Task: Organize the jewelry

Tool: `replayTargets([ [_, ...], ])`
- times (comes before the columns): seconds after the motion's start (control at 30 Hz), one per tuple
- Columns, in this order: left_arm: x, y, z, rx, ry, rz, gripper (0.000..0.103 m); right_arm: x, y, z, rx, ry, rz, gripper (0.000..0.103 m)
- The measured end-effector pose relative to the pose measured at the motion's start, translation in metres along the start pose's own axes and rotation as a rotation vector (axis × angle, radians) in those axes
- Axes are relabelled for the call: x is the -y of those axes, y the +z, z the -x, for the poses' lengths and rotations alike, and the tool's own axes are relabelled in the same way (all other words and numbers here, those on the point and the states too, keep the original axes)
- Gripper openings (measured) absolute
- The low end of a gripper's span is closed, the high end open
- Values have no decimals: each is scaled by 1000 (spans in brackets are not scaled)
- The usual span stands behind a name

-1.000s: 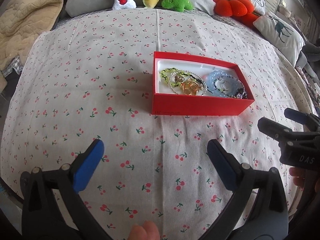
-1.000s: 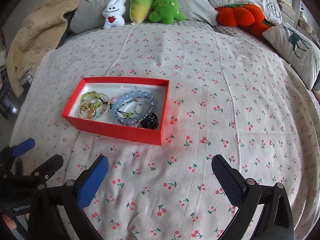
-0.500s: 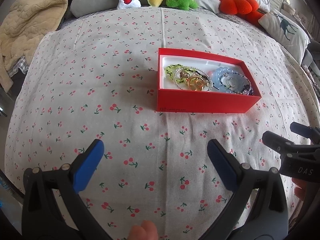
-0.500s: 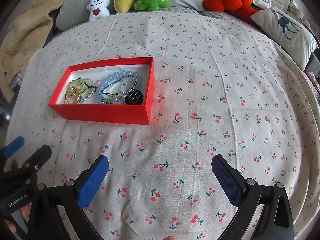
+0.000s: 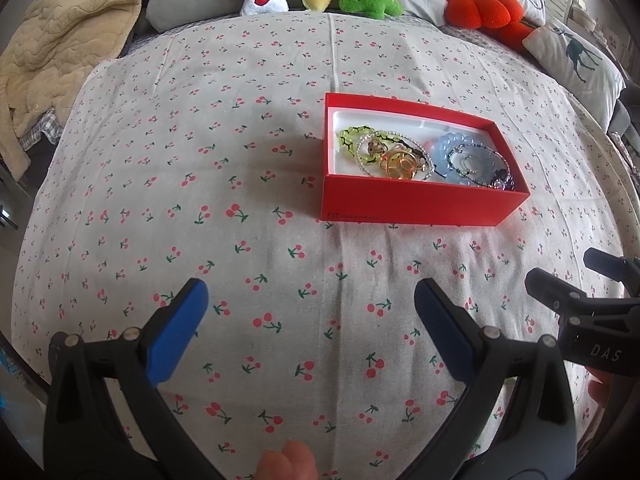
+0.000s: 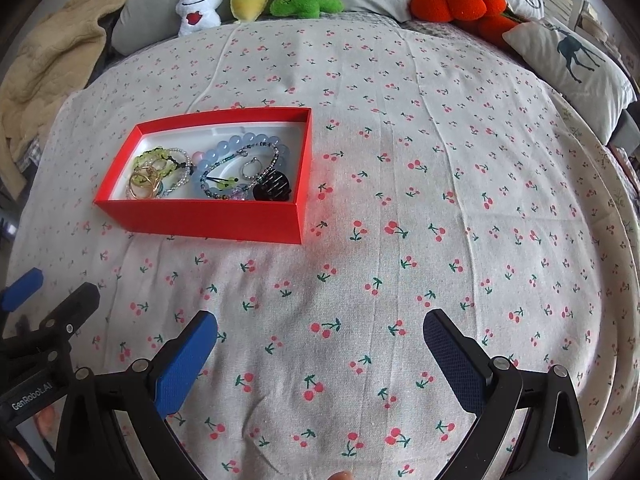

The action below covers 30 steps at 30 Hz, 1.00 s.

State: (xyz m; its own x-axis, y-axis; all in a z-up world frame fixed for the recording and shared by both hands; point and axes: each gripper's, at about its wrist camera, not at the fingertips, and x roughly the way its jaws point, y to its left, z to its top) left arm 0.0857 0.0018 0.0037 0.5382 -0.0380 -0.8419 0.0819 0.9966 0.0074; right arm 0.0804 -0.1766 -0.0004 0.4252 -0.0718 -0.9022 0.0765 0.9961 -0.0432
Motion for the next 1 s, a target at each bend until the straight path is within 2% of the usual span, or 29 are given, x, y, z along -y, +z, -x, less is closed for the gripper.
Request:
replayTargets([
  [1.0, 1, -3, -4, -22, 35, -6, 102, -2, -2, 1, 7, -6, 2, 103],
])
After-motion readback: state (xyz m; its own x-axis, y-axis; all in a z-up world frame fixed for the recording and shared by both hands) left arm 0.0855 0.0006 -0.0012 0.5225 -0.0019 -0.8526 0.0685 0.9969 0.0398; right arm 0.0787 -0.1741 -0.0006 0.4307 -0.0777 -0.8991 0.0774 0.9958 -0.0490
